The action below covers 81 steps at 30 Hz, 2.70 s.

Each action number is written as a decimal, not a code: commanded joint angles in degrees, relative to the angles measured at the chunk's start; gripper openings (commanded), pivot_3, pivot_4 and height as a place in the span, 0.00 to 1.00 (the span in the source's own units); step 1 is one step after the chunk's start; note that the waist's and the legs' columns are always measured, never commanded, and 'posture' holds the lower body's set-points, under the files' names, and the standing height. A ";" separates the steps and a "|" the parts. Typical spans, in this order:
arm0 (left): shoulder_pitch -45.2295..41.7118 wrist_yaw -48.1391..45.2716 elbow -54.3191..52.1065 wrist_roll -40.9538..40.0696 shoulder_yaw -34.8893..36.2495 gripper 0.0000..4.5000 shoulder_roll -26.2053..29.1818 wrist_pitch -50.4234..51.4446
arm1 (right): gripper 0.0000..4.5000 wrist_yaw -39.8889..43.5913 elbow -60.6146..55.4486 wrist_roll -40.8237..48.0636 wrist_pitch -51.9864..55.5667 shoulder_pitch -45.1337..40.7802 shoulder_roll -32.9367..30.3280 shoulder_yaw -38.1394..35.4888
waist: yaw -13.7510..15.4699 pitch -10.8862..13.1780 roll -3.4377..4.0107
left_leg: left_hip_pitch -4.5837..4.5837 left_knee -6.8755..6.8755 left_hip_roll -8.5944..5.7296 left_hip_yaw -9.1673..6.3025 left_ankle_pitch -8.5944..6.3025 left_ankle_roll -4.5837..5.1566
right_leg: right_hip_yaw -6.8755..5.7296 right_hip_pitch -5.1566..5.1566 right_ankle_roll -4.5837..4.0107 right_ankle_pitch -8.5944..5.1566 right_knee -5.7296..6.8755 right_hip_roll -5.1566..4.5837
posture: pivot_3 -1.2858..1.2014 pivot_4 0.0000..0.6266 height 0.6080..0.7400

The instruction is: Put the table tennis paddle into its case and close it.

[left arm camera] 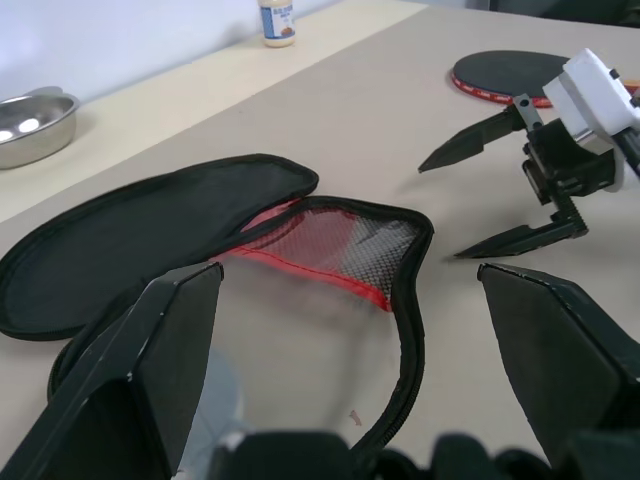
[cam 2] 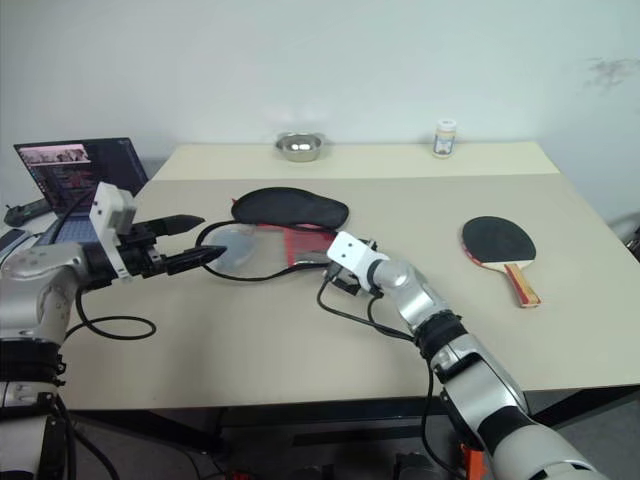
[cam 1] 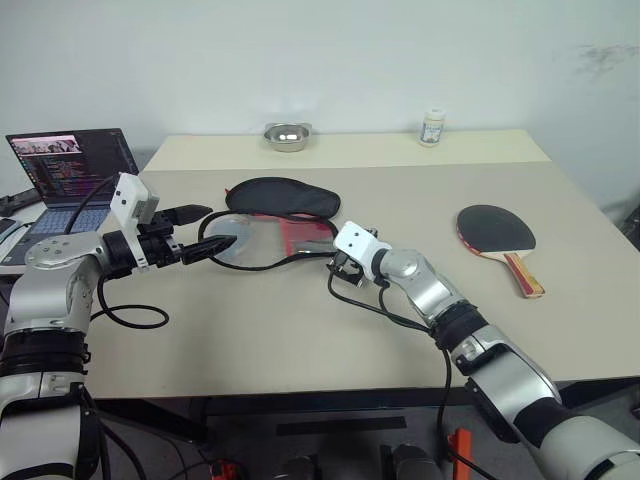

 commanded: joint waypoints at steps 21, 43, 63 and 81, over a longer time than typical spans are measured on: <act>-2.93 0.89 -0.22 2.59 1.46 1.00 -2.20 -1.38 | 0.01 -14.63 22.63 -11.97 -12.04 -11.17 9.06 1.09 | -1.61 0.00 0.00 | 0.01 -0.02 0.00 -0.01 0.02 -0.04 | 0.04 -0.05 -0.01 0.00 0.05 0.02 | 0.52 0.24 1.00; -4.23 -0.10 -1.72 3.65 -1.10 1.00 -7.24 -1.46 | 0.01 -10.76 8.91 -13.02 -9.54 -5.31 -8.34 -1.54 | -1.38 0.00 0.00 | -0.01 -0.02 0.00 0.01 0.02 -0.04 | 0.04 -0.04 0.00 0.00 0.03 0.02 | 0.52 0.24 1.00; -7.93 -2.33 -1.98 4.14 -2.36 1.00 -10.92 -1.23 | 0.01 10.13 -53.46 -4.92 27.28 20.99 -12.95 -7.24 | -1.52 0.00 -0.01 | -0.01 0.03 0.21 0.14 -0.08 0.16 | 0.09 -0.02 -0.01 0.00 0.08 0.15 | 0.52 0.24 1.00; -5.34 0.12 -8.45 2.58 0.72 1.00 -8.60 2.72 | 0.01 8.84 -49.71 9.41 42.36 14.57 0.00 -11.14 | 0.34 0.00 -0.03 | 0.00 0.00 0.29 0.05 -0.08 0.13 | -0.02 -0.01 -0.13 0.08 0.01 0.20 | 0.52 0.24 1.00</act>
